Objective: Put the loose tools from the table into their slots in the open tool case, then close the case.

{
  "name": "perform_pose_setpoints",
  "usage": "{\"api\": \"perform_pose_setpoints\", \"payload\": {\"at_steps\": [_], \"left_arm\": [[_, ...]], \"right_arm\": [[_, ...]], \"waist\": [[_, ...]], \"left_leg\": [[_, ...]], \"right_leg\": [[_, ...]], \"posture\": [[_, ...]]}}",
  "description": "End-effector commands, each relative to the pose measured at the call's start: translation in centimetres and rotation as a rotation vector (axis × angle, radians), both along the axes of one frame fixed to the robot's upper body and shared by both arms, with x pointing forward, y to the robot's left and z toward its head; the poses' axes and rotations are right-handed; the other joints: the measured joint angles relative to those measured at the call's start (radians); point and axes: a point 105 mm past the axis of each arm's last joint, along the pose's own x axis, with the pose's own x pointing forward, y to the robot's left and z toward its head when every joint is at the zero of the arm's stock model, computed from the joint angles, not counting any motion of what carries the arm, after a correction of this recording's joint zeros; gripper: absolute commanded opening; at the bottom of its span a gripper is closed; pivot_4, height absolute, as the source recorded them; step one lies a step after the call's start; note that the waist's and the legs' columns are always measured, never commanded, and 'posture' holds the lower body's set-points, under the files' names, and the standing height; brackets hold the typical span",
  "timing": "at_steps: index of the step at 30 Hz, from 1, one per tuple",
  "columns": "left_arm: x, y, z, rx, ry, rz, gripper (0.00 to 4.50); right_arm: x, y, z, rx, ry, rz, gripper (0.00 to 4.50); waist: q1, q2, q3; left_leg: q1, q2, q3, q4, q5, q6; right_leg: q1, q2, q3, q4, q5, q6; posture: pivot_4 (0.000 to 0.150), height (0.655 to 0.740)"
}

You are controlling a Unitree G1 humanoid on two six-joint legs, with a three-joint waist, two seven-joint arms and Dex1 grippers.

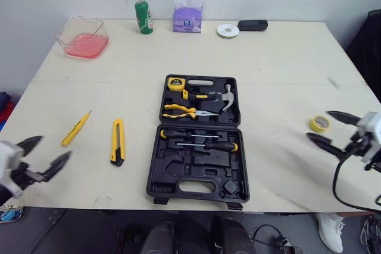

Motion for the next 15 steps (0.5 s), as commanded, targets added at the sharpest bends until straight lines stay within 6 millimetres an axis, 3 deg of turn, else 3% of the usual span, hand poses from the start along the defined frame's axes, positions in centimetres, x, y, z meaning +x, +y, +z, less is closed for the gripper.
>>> {"api": "perform_pose_setpoints", "payload": {"at_steps": [1,3,6,10,15], "left_arm": [[-1.7,4.2,0.8,0.011,-0.048,0.19,4.5],[-3.0,7.2,-0.6,-0.042,0.063,0.319,4.5],[-3.6,9.3,-0.2,-0.03,0.041,0.439,4.5],[-4.7,11.1,-0.1,-0.005,0.019,0.541,4.5],[-5.3,10.8,-0.4,-0.015,-0.009,0.521,4.5]], "right_arm": [[-2.3,-5.6,0.1,-0.052,-0.011,-0.271,4.46],[-4.5,-8.3,-0.1,-0.056,-0.039,-0.395,4.46],[-6.8,-10.6,0.0,-0.095,-0.077,-0.524,4.46],[-9.2,-11.4,-1.3,-0.122,-0.056,-0.57,4.46],[-8.3,-10.1,-1.3,-0.087,-0.076,-0.515,4.46]], "waist": [[-0.005,0.0,0.0],[-0.007,0.0,0.0],[-0.014,0.002,0.001],[-0.017,0.002,0.001],[-0.04,0.002,0.001]], "left_leg": [[0.0,0.0,0.0,0.0,0.0,0.0],[0.0,0.0,0.0,-0.002,0.0,0.0],[0.0,0.001,0.0,-0.003,0.0,-0.001],[0.002,0.0,0.002,-0.003,-0.003,-0.004],[0.002,0.001,0.002,-0.004,-0.004,-0.004]], "right_leg": [[0.0,0.0,0.0,0.0,0.0,0.0],[0.0,0.0,0.0,-0.001,0.0,-0.001],[0.0,0.0,-0.001,-0.001,-0.001,-0.001],[0.0,-0.001,0.001,-0.001,0.0,0.0],[0.0,-0.001,0.002,0.0,0.0,-0.001]], "posture": [[0.15,0.74],[0.15,0.74],[0.15,0.74],[0.15,0.74],[0.15,0.74]]}}
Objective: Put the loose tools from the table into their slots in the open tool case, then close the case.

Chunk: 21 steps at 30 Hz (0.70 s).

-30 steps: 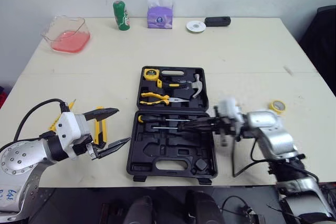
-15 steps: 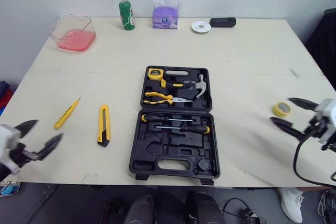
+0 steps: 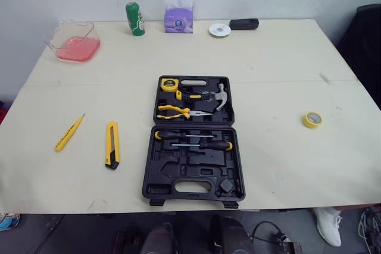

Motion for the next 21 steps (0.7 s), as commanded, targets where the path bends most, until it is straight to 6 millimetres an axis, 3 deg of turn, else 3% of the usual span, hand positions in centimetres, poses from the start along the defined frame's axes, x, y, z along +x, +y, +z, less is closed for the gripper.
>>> {"api": "perform_pose_setpoints", "payload": {"at_steps": [1,4,7,12,15,19,21], "left_arm": [[-0.5,-0.1,1.5,0.044,-0.066,-0.007,4.5],[0.2,-0.9,2.1,0.073,-0.11,-0.044,4.5],[1.5,-1.1,2.6,0.073,-0.123,-0.024,4.5],[2.4,-4.0,2.8,0.074,-0.069,-0.162,4.5],[2.7,-5.9,2.3,0.048,0.019,-0.238,4.5],[5.3,-8.8,3.3,0.017,0.002,-0.348,4.5],[6.0,-9.6,3.7,-0.014,-0.018,-0.361,4.5]], "right_arm": [[1.1,0.8,1.9,-0.006,-0.088,0.043,4.46],[2.8,1.9,2.0,0.064,-0.122,0.078,4.46],[5.3,5.3,0.8,0.196,-0.067,0.226,4.46],[7.2,9.4,1.7,0.2,-0.09,0.397,4.46],[8.3,13.1,2.9,0.261,-0.146,0.561,4.46],[9.1,18.8,5.0,0.344,-0.247,0.79,4.46],[8.9,20.2,5.3,0.352,-0.249,0.861,4.46]], "waist": [[-0.004,0.0,0.0],[-0.003,0.0,0.0],[0.001,-0.001,0.0],[0.009,0.001,0.0],[0.008,0.001,0.001],[0.008,0.001,0.001],[0.015,0.001,0.001]], "left_leg": [[0.0,0.0,0.0,0.0,0.0,0.0],[0.001,0.0,0.001,0.0,0.0,0.0],[0.001,0.0,0.0,0.0,0.0,0.0],[-0.001,0.0,0.0,0.001,0.001,0.003],[-0.001,0.0,0.0,0.001,0.001,0.004],[0.0,0.0,0.0,0.001,0.002,0.004],[0.0,0.0,-0.001,0.002,0.002,0.003]], "right_leg": [[0.0,0.0,0.0,0.0,0.0,0.0],[0.0,0.0,0.001,0.001,0.0,0.0],[0.0,0.0,0.001,0.001,0.0,0.0],[0.0,0.0,0.001,0.004,0.0,0.0],[0.0,0.0,0.001,0.004,0.0,0.0],[0.0,0.0,0.001,0.004,0.0,0.0],[-0.001,0.0,0.001,0.004,0.0,0.0]], "posture": [[0.15,0.74],[0.15,0.74],[0.15,0.74],[0.15,0.74],[0.15,0.74],[0.15,0.74],[0.15,0.74]]}}
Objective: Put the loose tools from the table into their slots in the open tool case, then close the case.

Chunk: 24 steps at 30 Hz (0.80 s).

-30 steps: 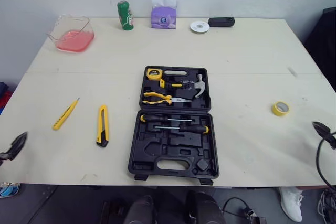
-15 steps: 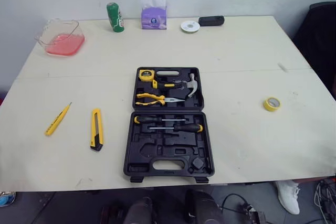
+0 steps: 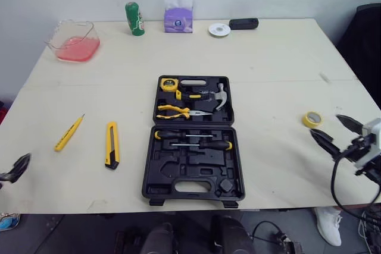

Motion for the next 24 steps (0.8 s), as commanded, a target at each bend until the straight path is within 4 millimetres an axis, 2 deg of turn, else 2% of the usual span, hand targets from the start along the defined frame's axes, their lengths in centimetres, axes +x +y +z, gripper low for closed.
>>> {"api": "perform_pose_setpoints", "payload": {"at_steps": [1,3,5,8,10,11,15,20,24], "left_arm": [[1.1,-1.7,2.0,-0.007,-0.036,-0.048,4.5],[1.7,-2.8,0.4,-0.024,0.087,-0.06,4.5],[1.9,-3.6,-0.4,-0.057,0.164,-0.065,4.5],[2.4,-3.3,-0.5,-0.056,0.268,-0.001,4.5],[3.3,-4.1,0.2,-0.091,0.287,-0.053,4.5],[3.7,-3.9,0.2,-0.09,0.313,-0.045,4.5],[4.6,-2.8,-0.8,-0.07,0.391,-0.057,4.5],[7.0,-2.9,-0.6,-0.08,0.373,-0.129,4.5],[8.5,-3.2,-1.2,-0.085,0.411,-0.169,4.5]], "right_arm": [[-0.3,2.8,2.1,0.01,-0.076,0.139,4.46],[-0.2,6.1,3.3,0.035,-0.128,0.281,4.46],[-0.4,8.2,4.0,0.034,-0.164,0.361,4.46],[-0.9,11.2,4.6,-0.009,-0.195,0.506,4.46],[-1.3,13.1,5.5,0.004,-0.237,0.593,4.46],[-1.6,14.0,5.8,0.019,-0.244,0.639,4.46],[-2.2,15.4,6.0,-0.003,-0.267,0.74,4.46],[-3.1,16.7,5.8,-0.026,-0.262,0.842,4.46],[-3.1,16.9,5.7,-0.034,-0.26,0.849,4.46]], "waist": [[0.01,0.0,0.0],[0.014,0.0,0.0],[0.013,0.0,0.0],[0.014,-0.001,0.001],[0.017,-0.002,0.001],[0.018,-0.002,0.001],[0.016,-0.001,0.001],[0.016,-0.003,0.001],[0.017,-0.003,0.001]], "left_leg": [[0.0,0.0,0.0,0.0,0.0,0.0],[0.0,0.0,0.0,0.0,0.0,0.0],[0.0,-0.001,0.0,0.0,0.001,0.001],[-0.001,0.0,0.0,0.0,0.001,0.001],[-0.001,0.0,0.0,0.001,0.001,0.0],[-0.001,0.0,0.0,0.001,0.001,0.0],[-0.001,-0.001,-0.001,0.001,0.001,0.0],[-0.002,-0.001,0.0,0.001,0.001,0.0],[-0.002,-0.001,0.0,0.002,0.002,0.001]], "right_leg": [[0.0,0.0,0.0,0.001,0.0,0.0],[0.0,0.0,0.0,0.003,0.0,0.0],[0.0,0.001,0.0,0.003,0.0,0.0],[0.0,0.002,0.0,0.003,0.0,0.0],[-0.001,0.003,0.0,0.003,0.0,0.0],[0.0,0.003,0.0,0.004,0.0,0.0],[-0.001,0.003,0.0,0.004,0.0,0.0],[-0.002,0.004,-0.002,0.004,0.0,0.0],[-0.002,0.004,-0.002,0.005,0.0,0.0]], "posture": [[0.15,0.74],[0.15,0.74],[0.15,0.74],[0.15,0.74],[0.15,0.74],[0.15,0.74],[0.15,0.74],[0.15,0.74],[0.15,0.74]]}}
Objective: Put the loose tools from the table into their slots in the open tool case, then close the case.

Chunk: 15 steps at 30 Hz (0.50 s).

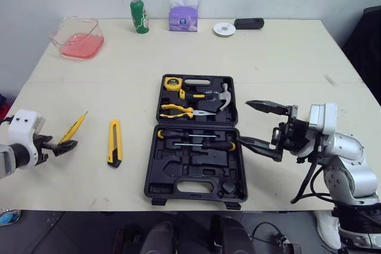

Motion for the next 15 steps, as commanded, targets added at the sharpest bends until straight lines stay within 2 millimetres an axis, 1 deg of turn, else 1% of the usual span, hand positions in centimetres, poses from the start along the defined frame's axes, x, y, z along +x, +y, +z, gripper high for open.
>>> {"api": "perform_pose_setpoints", "payload": {"at_steps": [1,5,9,12,15], "left_arm": [[0.8,0.5,0.3,0.043,0.016,-0.016,4.5],[1.8,0.2,-0.5,0.046,0.042,-0.039,4.5],[2.3,-0.4,-1.4,0.037,0.075,-0.079,4.5],[2.7,-0.7,-1.8,0.025,0.082,-0.095,4.5],[3.2,-0.5,-2.3,0.014,0.082,-0.087,4.5]], "right_arm": [[-0.6,0.3,1.0,0.006,-0.053,0.019,4.46],[-0.9,0.8,1.3,-0.001,-0.059,0.023,4.46],[-1.4,1.2,1.3,-0.012,-0.06,0.045,4.46],[-2.0,1.3,0.4,-0.048,-0.041,0.07,4.46],[-1.8,1.0,0.2,-0.052,-0.036,0.053,4.46]], "waist": [[0.0,0.0,0.0],[0.0,0.0,0.0],[0.0,0.0,0.0],[0.007,0.0,0.0],[0.018,0.0,0.0]], "left_leg": [[0.0,-0.001,0.0,0.0,0.0,0.0],[0.0,-0.001,0.0,0.0,0.0,0.0],[0.0,-0.001,0.001,0.0,0.001,0.001],[0.0,-0.002,0.0,0.001,0.001,0.002],[0.001,-0.003,0.001,0.001,0.002,0.002]], "right_leg": [[0.0,0.0,0.0,0.001,0.0,0.0],[0.0,0.001,-0.001,0.001,0.0,0.0],[0.0,0.001,-0.001,0.002,0.0,0.0],[0.0,0.001,-0.001,0.004,0.0,0.0],[0.0,0.001,-0.001,0.004,0.0,0.0]], "posture": [[0.15,0.74],[0.15,0.74],[0.15,0.74],[0.15,0.74],[0.15,0.74]]}}
